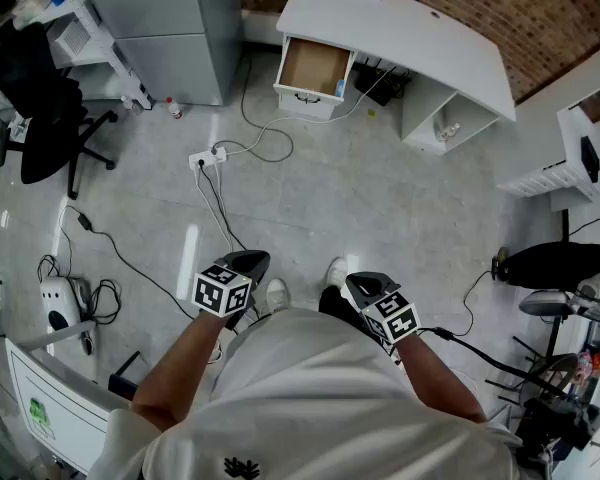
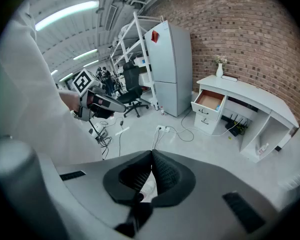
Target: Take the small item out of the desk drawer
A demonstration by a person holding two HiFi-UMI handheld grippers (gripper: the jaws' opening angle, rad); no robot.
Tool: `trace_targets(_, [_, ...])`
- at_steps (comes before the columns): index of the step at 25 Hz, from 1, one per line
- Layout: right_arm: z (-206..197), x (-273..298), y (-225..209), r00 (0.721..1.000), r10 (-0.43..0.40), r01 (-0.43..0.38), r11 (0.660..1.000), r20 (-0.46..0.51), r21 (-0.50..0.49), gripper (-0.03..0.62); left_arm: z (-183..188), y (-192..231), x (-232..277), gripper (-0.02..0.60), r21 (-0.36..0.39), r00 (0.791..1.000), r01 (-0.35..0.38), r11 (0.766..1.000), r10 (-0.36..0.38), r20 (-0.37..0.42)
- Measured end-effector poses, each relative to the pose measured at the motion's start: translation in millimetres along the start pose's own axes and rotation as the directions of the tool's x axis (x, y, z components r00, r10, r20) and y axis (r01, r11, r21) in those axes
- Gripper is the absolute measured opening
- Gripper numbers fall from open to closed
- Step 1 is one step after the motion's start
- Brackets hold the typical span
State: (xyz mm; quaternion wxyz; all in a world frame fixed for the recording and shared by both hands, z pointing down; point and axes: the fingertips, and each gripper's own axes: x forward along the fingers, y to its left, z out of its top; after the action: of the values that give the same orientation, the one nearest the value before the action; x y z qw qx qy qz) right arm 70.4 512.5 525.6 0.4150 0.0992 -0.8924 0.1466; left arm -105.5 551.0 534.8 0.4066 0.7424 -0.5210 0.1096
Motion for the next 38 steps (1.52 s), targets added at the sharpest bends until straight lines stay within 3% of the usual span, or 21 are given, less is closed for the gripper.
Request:
trace_targets(7, [2,-10,-41,0.998,-0.054,0.053,0.997,0.032,0.054,0.029,26,-17,41,0.032,0.049,0.998,0.06,0.997,-0.059,-0.033])
trace_targets(12, [9,-15,-107,0.998,-0.039,0.034,0.996,0.051,0.085,0.029,74,-29,93,0.032,0.041,0.997,0.063,0.997,-0.061,-0.042])
trace_targets(16, [36,-12,-179,0.997,-0.012,0.005,0.997,0.081,0.075,0.031,128,-27,141,0.032,0.013,0.999,0.022,1.0,-0.022,-0.033])
trace_targets(20, [65,-16,-263,0.993,-0.003,-0.003,0.999,0.118,0.051,0.04,187,-29,195,0.032,0.039,0.998,-0.045,0.998,0.046,-0.033])
trace_targets(22, [71,-19,-303,0.993,0.001,-0.008,0.998,0.116,0.056,0.105,215,-31,226,0.034,0.044,0.997,-0.072,0.996,0.073,-0.033])
trace_targets(27, [71,-24,-380,0.992,0.02,-0.028,0.998,0.125,0.059,0.109,267,-28,296,0.034,0.047,0.992,-0.124,0.991,0.125,-0.021])
trace_targets(32, [59,-27,-431,0.993,0.01,-0.021,0.996,0.121,0.09,0.112,298,-27,338,0.034,0.044,0.989,-0.148,0.988,0.149,-0.022])
trace_targets(38, [72,-25,-473,0.99,-0.012,-0.01,0.988,0.141,0.156,0.11,331,-2,373,0.035,0.031,0.983,-0.175,0.984,0.176,-0.05])
